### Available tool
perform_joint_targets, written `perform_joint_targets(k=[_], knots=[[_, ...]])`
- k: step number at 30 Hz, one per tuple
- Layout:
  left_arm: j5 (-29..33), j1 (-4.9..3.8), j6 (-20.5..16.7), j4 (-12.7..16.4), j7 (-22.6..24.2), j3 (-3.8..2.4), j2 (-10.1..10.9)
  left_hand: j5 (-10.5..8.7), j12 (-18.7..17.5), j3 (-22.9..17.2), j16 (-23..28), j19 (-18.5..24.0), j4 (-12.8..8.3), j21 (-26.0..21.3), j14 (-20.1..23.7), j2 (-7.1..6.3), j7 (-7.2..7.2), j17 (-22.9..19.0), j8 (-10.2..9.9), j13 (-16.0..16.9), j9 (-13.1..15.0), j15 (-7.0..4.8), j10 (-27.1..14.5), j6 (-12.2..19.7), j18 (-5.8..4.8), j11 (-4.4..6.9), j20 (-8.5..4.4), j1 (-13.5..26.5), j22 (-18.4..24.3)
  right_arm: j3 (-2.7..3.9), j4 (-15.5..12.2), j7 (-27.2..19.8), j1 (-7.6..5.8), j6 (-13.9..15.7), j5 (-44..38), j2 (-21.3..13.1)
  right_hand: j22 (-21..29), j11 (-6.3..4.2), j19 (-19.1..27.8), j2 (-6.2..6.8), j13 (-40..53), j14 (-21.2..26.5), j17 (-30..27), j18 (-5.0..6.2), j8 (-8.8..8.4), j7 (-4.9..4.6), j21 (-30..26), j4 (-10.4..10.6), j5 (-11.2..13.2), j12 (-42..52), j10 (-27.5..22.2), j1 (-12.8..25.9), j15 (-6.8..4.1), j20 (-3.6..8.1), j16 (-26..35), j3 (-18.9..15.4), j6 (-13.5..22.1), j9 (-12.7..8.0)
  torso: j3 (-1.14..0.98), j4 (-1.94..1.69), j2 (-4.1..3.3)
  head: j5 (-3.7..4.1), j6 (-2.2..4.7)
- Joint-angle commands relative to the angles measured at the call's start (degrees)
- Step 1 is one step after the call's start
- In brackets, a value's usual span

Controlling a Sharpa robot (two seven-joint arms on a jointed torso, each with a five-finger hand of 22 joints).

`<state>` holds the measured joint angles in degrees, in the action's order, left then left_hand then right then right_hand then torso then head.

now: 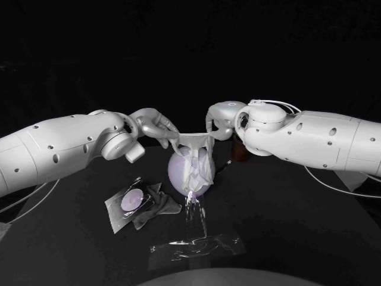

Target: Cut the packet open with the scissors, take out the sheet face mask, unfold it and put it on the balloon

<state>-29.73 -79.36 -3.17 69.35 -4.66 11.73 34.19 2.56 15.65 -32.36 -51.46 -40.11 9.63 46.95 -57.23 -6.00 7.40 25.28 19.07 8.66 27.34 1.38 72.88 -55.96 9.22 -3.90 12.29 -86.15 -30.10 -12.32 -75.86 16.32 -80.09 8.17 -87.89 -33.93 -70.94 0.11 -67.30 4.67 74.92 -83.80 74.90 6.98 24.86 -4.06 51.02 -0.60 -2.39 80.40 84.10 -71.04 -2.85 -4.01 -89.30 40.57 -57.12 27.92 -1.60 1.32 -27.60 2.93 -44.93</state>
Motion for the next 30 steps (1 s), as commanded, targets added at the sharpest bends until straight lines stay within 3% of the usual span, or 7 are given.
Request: perform_joint_targets(k=[1, 8, 13, 20, 24, 27, 30], knots=[[-0.87, -0.01, -0.58, -0.95, -0.56, -0.08, -0.47, 0.21, 0.47, -0.33, -1.16, 0.05, -0.14, 1.23, -0.39, 0.06, 0.26, 0.47, 0.11, 0.17, 6.09, -0.19, -0.59, -0.08, 0.96, 0.07, -0.21, -0.31, -0.71, 0.0, 0.81, -0.92, 0.14, -1.44, 0.38, 0.39, 0.18, 0.01, 0.75, -0.23, 7.21, -5.38, 12.63, 1.14, 1.73, -0.4, -0.56, 0.48, -0.38, -0.72, 2.08, 0.19, -0.06, -0.03, 0.16, -0.1, 0.07, 1.64, 0.0, 0.08, -0.09, -0.02, -0.07], [-1.04, 0.2, 0.73, -2.63, -1.4, -0.04, -1.42, 0.19, 0.85, -0.42, -3.72, -0.19, -0.24, 3.57, -1.42, -0.12, 0.18, 1.56, -0.13, 0.42, 6.19, -0.45, -0.99, -0.16, 1.09, 0.15, -0.51, 0.31, -2.27, -0.01, 2.24, -1.17, 0.55, 0.49, 1.86, 1.02, 1.18, 0.6, 1.94, -0.05, 4.07, -4.63, 10.6, 1.47, 0.43, -1.11, -3.01, 1.2, -0.38, -5.1, 0.42, 0.28, 0.43, -0.25, 0.96, -0.75, 2.04, 1.31, -0.05, 0.02, -0.06, 0.0, -0.26], [-1.29, 0.56, 2.29, -3.2, -2.1, 0.34, -1.97, 0.2, 1.1, -0.21, -6.64, -0.77, -0.08, 5.2, -2.85, -0.39, -0.06, 2.63, -0.16, 0.59, 6.44, -0.82, -1.24, -0.14, 1.18, 0.35, -0.79, 1.01, -3.26, -0.01, 3.21, -1.2, 0.86, 1.21, 3.03, 1.63, 1.68, 0.88, 2.52, 0.19, 3.49, -4.26, 9.63, 1.62, -0.11, -1.42, -4.27, 1.42, -0.37, -5.98, 0.1, 0.23, 0.69, -0.4, 1.36, -1.56, 2.73, 1.24, -0.06, 0.08, -0.01, 0.03, -0.22], [-1.82, 1.04, 2.6, -3.8, -3.07, 0.54, -2.35, 0.19, 0.97, 0.36, -8.55, -0.64, 1.18, 5.47, -3.05, -0.89, -0.1, 3.29, -0.42, 0.59, 6.56, -0.74, -2.07, 0.35, 1.09, 0.21, -0.76, 2.78, -3.46, -0.01, 4.21, -1.47, 1.26, 1.34, 5.31, 2.19, 3.06, 1.58, 4.22, 0.9, 1.3, -3.34, 7.4, 2.05, -1.62, -2.24, -7.54, 2.42, -0.36, -9.21, -1.39, 1.01, 1.27, -0.72, 2.32, -3.55, 4.45, 0.77, -0.05, 0.01, 0.02, -0.07, -0.28], [-2.67, 1.16, 1.38, -4.26, -3.81, 0.57, -2.65, 0.17, 0.46, 1.28, -9.37, -0.43, 2.97, 5.01, -2.73, -1.85, 0.53, 3.55, -1.34, 0.46, 6.17, -0.29, -3.61, 1.57, 1.06, -0.37, -0.58, 4.84, -3.18, -0.02, 4.54, -1.64, 1.42, 0.81, 6.52, 2.39, 5.11, 2.83, 6.75, 2.61, -1.75, -1.76, 3.95, 2.56, -4.49, -3.76, -12.13, 4.78, -0.39, -13.71, -3.67, 3.36, 2.4, -1.28, 3.9, -6.42, 7.07, -0.49, -0.02, 0.04, 0.02, -0.12, -0.35], [-3.56, 1.21, 0.19, -4.57, -4.5, 0.58, -2.89, 0.19, -0.42, 2.44, -10.21, -0.45, 5.23, 4.33, -2.36, -3.2, 1.84, 3.77, -3.12, 0.1, 5.3, 0.71, -6.24, 3.93, 1.11, -1.57, -0.38, 6.96, -2.7, -0.02, 4.75, -1.62, 1.54, 0.12, 7.1, 2.54, 6.8, 3.73, 8.84, 3.83, -4.52, -0.17, 0.73, 2.94, -6.71, -4.68, -15.83, 6.12, -0.29, -17.76, -5.82, 4.49, 3.1, -1.74, 5.45, -8.06, 9.35, -1.45, -0.02, -0.01, 0.03, -0.11, -0.41], [-4.13, 1.26, -1.11, -5.08, -5.06, 0.59, -3.16, 0.18, -0.45, 3.17, -10.72, -0.62, 6.6, 3.92, -2.14, -3.86, 2.66, 3.85, -4.24, 0.07, 4.7, 1.23, -6.98, 5.36, 1.15, -2.18, -0.25, 8.05, -2.38, -0.03, 5.02, -1.42, 1.72, -0.33, 7.46, 2.69, 7.23, 4.04, 9.3, 4.23, -5.99, 0.8, -0.84, 2.91, -8.24, -4.97, -16.8, 7.02, -0.39, -19.88, -7.07, 4.58, 3.49, -2.17, 6.34, -9.08, 10.58, -2.1, -0.04, 0.01, 0.01, -0.18, -0.35]])
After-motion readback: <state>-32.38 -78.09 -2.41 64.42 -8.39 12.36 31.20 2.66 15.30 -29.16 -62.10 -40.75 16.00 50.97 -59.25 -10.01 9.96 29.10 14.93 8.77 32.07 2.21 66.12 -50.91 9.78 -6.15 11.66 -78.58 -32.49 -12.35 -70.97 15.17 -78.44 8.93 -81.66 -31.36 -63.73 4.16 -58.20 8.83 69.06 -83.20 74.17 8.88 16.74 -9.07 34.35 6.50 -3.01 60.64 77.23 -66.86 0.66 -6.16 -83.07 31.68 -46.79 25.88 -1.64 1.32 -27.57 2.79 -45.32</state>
